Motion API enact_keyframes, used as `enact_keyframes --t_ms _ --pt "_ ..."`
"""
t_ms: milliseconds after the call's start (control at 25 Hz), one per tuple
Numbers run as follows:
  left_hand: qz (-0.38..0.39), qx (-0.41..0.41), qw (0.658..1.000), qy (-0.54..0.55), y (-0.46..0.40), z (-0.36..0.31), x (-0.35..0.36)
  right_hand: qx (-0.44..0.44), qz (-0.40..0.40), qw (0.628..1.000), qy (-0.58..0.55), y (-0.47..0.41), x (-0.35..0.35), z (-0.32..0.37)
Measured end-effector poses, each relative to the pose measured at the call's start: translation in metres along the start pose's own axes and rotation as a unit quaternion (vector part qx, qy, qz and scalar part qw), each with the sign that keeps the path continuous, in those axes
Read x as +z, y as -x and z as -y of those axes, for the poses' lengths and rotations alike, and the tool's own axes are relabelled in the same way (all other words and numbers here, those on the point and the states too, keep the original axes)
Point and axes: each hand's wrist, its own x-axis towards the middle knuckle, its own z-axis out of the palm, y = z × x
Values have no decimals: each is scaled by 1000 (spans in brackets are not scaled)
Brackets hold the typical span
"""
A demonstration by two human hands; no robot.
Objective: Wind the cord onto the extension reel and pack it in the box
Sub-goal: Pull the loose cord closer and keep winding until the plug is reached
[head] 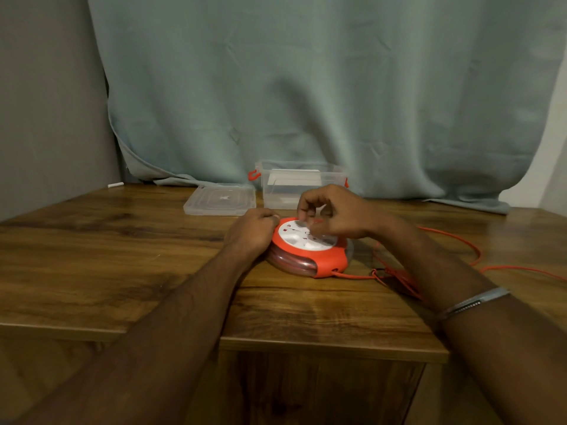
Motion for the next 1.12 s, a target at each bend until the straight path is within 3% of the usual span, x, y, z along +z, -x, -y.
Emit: enact_keyframes --t_ms 320,560,760,1120 --pt "-1 -10 1000 -9 -2 1 2 49 103 990 -83 0 -11 -25" --pt "-9 -10 1000 -16 -2 1 2 78 50 994 -60 0 -3 -24" --pt "-11 -9 1000 -12 -2 1 2 53 27 998 13 -5 3 -17" --pt "-1 -12 1000 -11 -2 1 2 27 12 999 34 -10 11 -4"
